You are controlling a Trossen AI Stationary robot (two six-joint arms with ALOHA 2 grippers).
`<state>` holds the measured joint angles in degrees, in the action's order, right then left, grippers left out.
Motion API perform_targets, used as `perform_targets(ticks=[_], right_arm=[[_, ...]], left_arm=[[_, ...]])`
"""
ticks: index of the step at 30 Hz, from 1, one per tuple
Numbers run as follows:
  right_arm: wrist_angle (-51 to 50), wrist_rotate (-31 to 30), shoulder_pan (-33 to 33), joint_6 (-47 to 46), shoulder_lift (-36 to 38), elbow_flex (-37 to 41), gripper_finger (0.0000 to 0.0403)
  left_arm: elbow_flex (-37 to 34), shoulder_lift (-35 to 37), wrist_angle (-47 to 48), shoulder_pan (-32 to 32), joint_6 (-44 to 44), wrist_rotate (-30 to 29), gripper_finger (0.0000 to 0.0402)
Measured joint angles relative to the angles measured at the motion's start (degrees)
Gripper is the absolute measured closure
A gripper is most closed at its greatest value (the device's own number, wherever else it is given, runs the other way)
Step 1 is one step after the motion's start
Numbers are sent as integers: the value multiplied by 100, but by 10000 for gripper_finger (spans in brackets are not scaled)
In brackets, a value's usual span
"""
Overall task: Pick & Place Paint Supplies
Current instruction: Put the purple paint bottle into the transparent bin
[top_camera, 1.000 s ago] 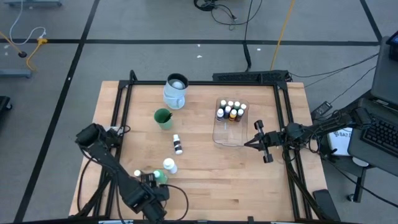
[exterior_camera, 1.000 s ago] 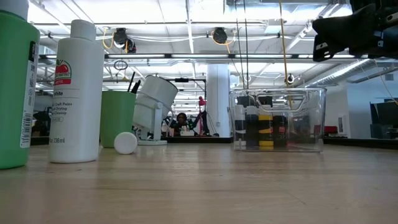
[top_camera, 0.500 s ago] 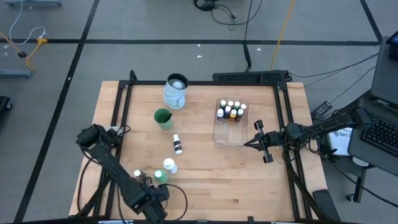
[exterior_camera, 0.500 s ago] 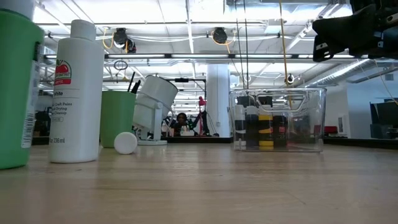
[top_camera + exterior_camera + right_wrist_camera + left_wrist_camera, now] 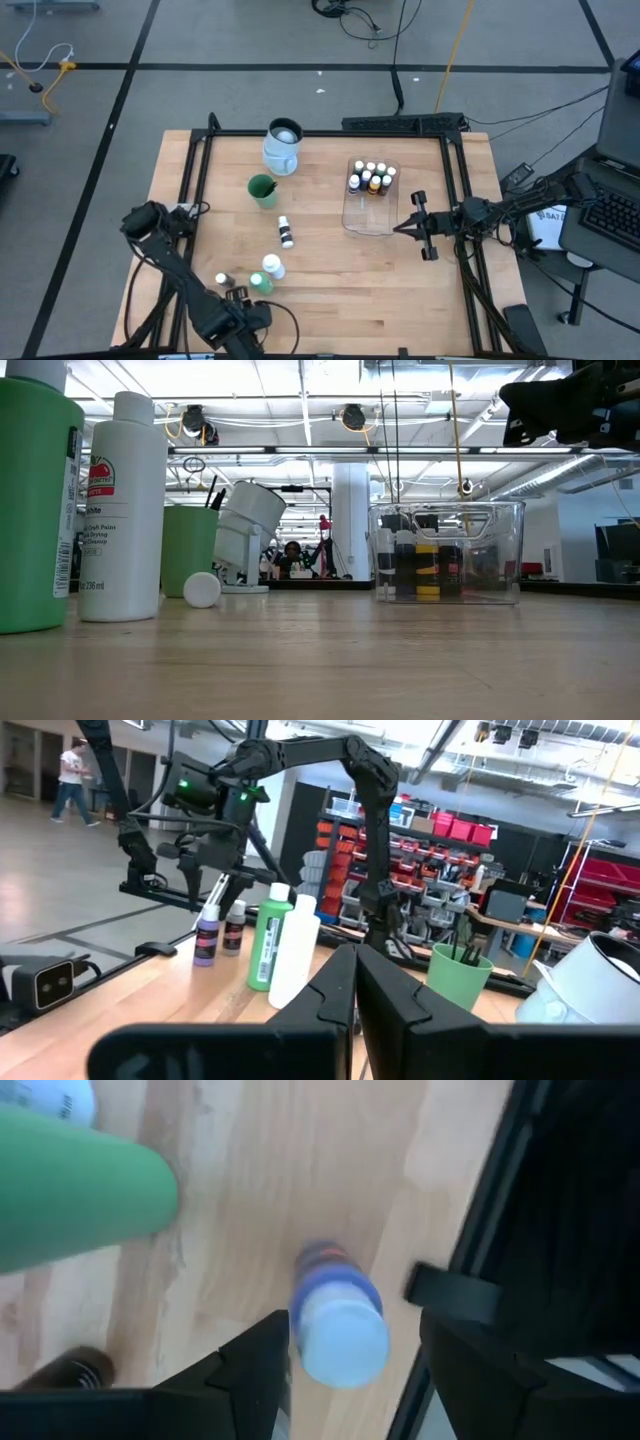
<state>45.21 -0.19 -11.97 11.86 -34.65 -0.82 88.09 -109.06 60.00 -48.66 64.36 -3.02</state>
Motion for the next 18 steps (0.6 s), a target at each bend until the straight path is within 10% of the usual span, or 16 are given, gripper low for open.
perform_targets(ticks=[18], right_arm=[[-4, 2, 0, -20, 0, 1, 397]], left_arm=[[9, 4, 34, 91, -123, 58, 172]])
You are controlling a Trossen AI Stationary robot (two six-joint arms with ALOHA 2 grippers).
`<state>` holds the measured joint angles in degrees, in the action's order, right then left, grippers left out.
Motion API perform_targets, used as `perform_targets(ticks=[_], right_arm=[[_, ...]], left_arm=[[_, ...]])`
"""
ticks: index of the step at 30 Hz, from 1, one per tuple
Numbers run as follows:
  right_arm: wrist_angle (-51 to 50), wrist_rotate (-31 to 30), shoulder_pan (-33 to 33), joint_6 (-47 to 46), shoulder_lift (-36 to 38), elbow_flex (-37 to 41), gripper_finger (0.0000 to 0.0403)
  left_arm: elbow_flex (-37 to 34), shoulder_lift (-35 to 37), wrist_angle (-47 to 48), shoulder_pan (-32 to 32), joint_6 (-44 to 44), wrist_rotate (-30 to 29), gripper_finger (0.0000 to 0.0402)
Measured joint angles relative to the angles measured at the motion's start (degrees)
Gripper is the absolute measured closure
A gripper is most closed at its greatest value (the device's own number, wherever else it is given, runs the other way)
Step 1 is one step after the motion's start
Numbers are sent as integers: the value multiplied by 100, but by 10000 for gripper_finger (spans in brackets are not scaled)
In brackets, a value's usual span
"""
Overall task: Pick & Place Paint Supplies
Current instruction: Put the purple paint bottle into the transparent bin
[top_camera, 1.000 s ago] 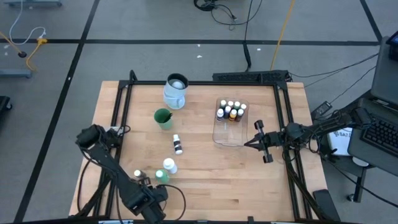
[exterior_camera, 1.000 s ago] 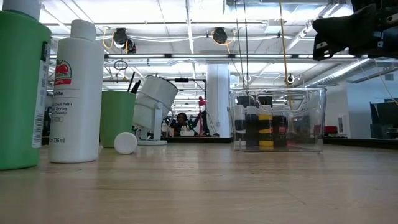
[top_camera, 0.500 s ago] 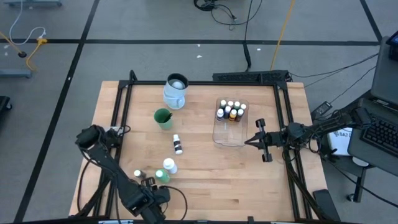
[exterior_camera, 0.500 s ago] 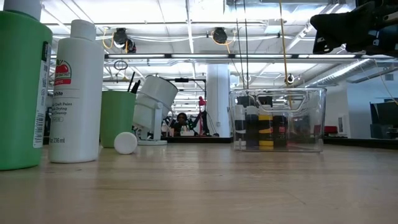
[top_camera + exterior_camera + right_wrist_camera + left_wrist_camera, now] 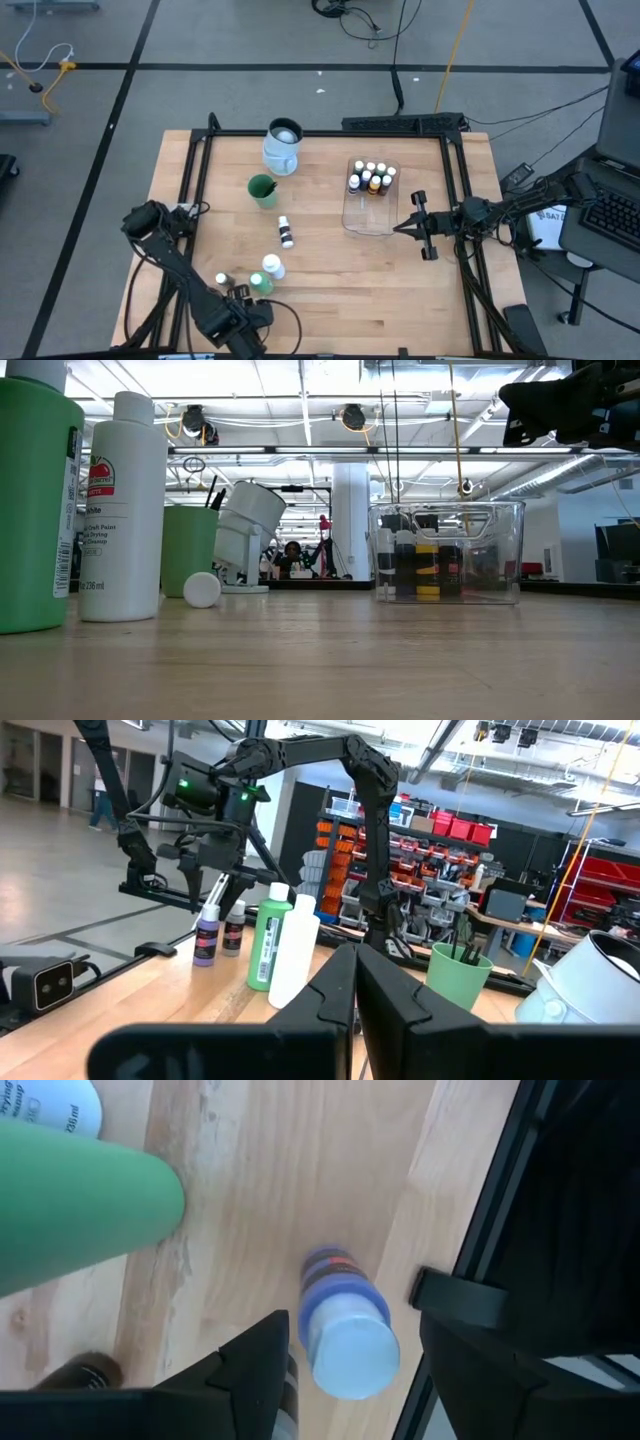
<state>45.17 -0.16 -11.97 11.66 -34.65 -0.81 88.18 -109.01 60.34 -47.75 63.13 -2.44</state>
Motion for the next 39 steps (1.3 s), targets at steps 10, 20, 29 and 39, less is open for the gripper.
perform_targets(ticks=[10, 20, 29, 39], right_arm=[[-14, 0, 0, 0, -2, 1, 397], [-30, 0, 0, 0, -4, 1, 397], [-23, 0, 0, -2, -4, -1, 397], [-22, 0, -2, -4, -4, 0, 397]], left_arm=[[12, -293, 95, 94, -458, 537, 251], [31, -267, -38, 214, -711, 542, 267], [428, -198, -7, 215, -993, 899, 282], [2850, -138, 1926, 892, -2078, -76, 282]])
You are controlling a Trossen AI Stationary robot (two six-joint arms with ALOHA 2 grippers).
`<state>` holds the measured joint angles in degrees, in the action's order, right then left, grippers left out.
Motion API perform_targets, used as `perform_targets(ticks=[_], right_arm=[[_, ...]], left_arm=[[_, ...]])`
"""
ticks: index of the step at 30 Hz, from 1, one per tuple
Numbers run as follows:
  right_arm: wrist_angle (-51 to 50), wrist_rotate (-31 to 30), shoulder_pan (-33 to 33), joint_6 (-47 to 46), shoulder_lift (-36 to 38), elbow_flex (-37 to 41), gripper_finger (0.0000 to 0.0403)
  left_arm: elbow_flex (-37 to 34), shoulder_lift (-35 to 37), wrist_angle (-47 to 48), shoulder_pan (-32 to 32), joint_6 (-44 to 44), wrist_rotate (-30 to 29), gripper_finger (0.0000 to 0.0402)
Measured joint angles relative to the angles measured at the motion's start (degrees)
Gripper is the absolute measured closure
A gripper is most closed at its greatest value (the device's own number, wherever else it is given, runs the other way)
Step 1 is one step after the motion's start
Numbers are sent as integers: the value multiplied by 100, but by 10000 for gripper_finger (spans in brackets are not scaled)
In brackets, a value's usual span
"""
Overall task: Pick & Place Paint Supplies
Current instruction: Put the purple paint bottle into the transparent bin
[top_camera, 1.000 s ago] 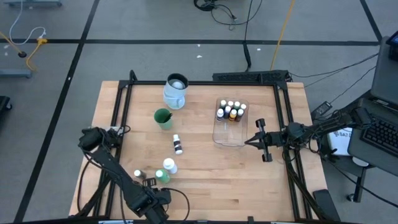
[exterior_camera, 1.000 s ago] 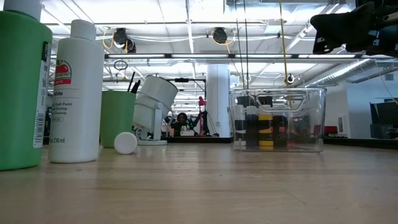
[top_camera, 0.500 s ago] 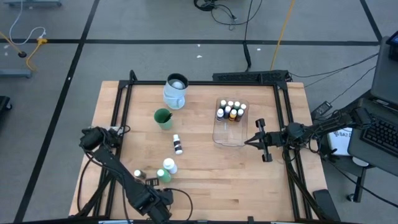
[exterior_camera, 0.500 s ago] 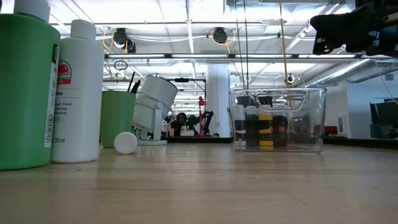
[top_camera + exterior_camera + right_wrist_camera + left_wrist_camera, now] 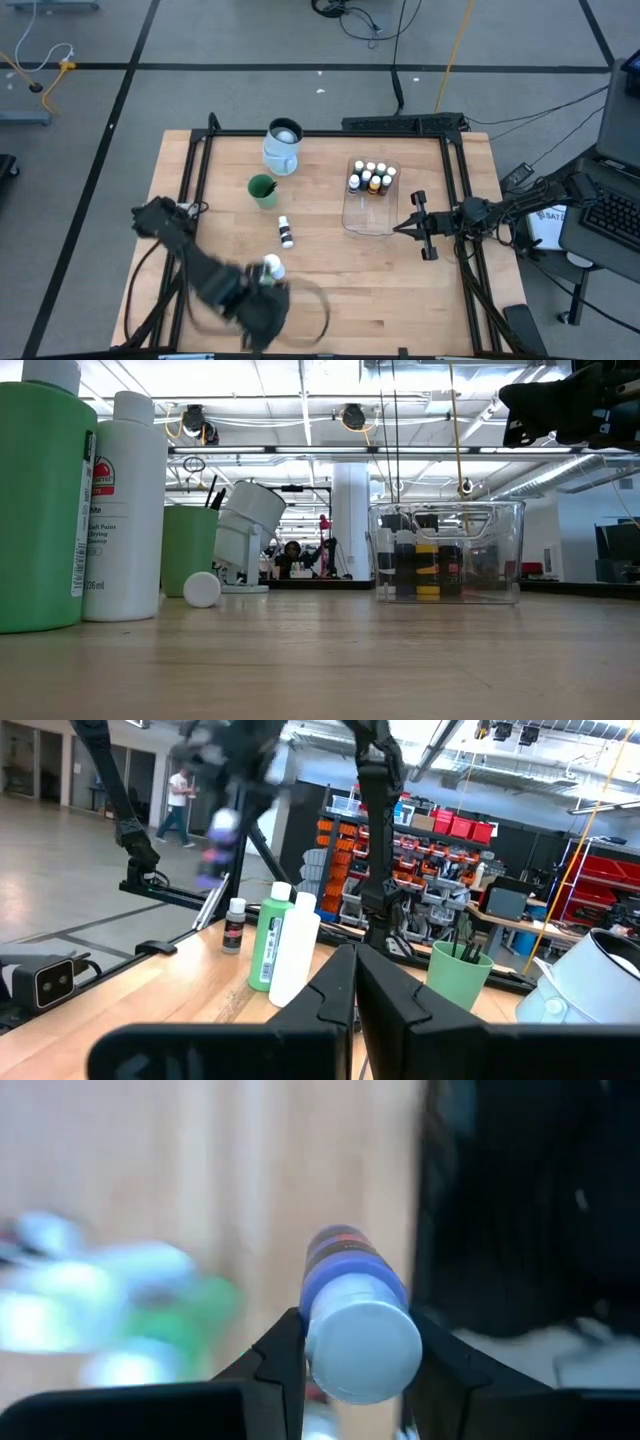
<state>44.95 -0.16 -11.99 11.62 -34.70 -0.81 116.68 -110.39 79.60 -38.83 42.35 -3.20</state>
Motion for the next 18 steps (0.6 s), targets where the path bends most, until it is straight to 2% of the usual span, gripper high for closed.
perform_targets(ticks=[4, 8, 12, 15, 18], right_arm=[[2, 0, 0, 0, 0, 0, 397], [31, 0, 0, 0, 2, 0, 397], [45, 0, 0, 2, 2, -1, 397], [292, -73, 0, 132, 2, 1, 397], [692, -421, -2, 121, 4, 1, 397]], left_arm=[[939, 7, 665, 934, -72, -692, 282], [1268, 15, 403, 2034, -875, -1058, 278], [1291, -95, -534, 3038, -1948, -746, 282], [1292, -415, -1329, 3603, -2601, -256, 282], [1287, -867, -1799, 3989, -2836, 129, 282]])
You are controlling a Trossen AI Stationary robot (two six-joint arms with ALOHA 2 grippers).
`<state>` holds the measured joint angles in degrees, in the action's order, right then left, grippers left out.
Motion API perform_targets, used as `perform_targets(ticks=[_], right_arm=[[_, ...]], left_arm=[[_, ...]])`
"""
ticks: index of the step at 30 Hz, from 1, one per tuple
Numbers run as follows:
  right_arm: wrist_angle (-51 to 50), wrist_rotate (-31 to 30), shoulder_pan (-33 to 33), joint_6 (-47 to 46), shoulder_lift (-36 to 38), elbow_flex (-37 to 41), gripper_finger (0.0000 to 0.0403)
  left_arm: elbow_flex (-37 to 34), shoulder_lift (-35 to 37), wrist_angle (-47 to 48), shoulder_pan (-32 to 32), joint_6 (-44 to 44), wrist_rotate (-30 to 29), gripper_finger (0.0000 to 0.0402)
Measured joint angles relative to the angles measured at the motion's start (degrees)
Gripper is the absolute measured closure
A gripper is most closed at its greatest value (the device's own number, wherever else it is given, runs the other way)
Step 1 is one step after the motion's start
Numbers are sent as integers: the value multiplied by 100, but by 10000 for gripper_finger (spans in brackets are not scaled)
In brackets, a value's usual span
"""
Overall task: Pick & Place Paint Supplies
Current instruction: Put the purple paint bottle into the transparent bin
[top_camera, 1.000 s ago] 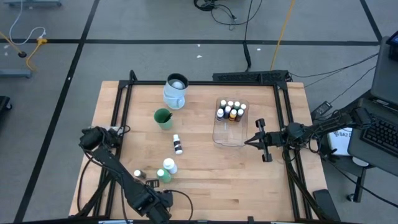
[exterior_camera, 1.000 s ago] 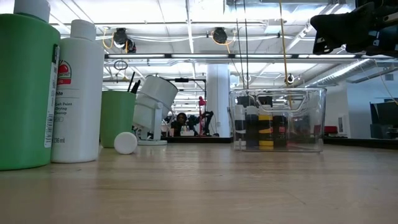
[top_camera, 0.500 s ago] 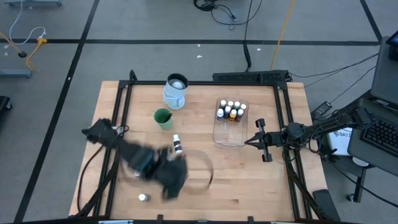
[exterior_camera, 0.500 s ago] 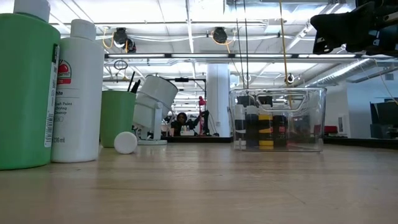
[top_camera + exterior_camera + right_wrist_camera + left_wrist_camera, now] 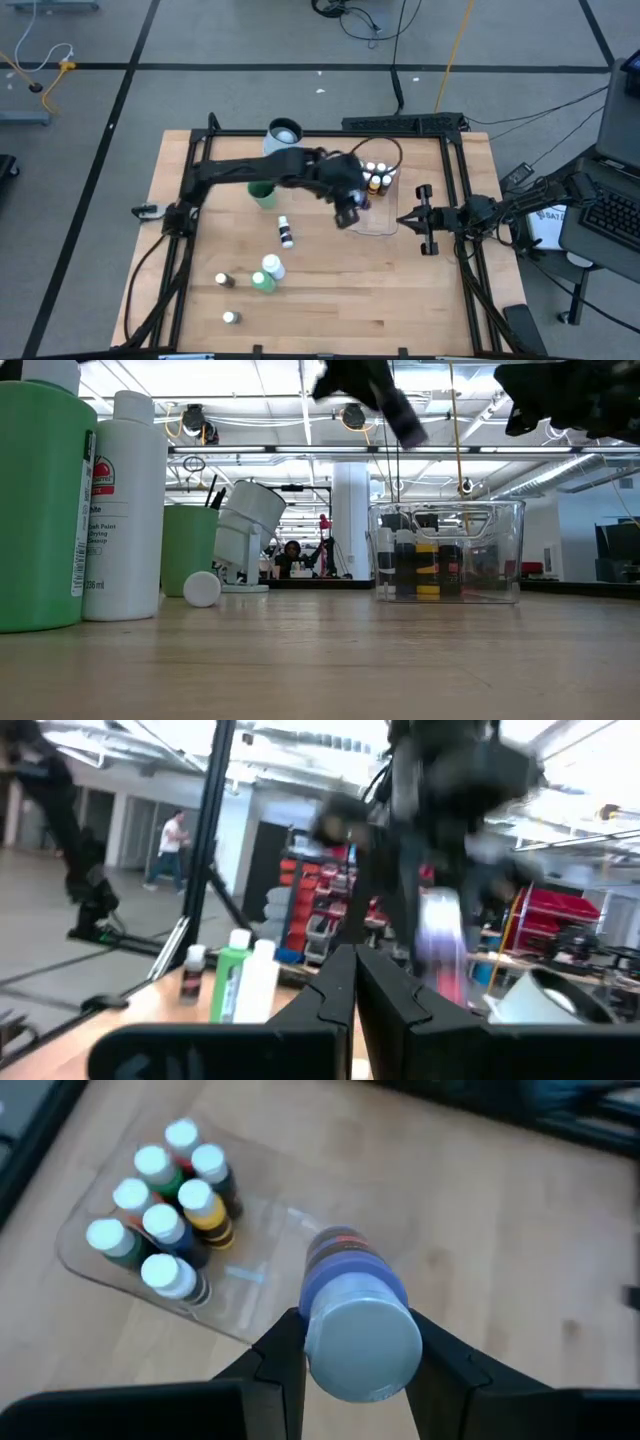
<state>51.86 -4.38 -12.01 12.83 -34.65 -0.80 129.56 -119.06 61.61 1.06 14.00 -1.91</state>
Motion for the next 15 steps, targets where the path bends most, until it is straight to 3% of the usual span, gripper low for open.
perform_targets(ticks=[9, 15], right_arm=[[59, -14, -7, 7, 0, 0, 397], [74, -12, -9, 126, 0, 0, 397]], left_arm=[[-9, -1252, -623, 496, -31, -28, 282], [-9, -1476, -686, 700, 134, -537, 282]])
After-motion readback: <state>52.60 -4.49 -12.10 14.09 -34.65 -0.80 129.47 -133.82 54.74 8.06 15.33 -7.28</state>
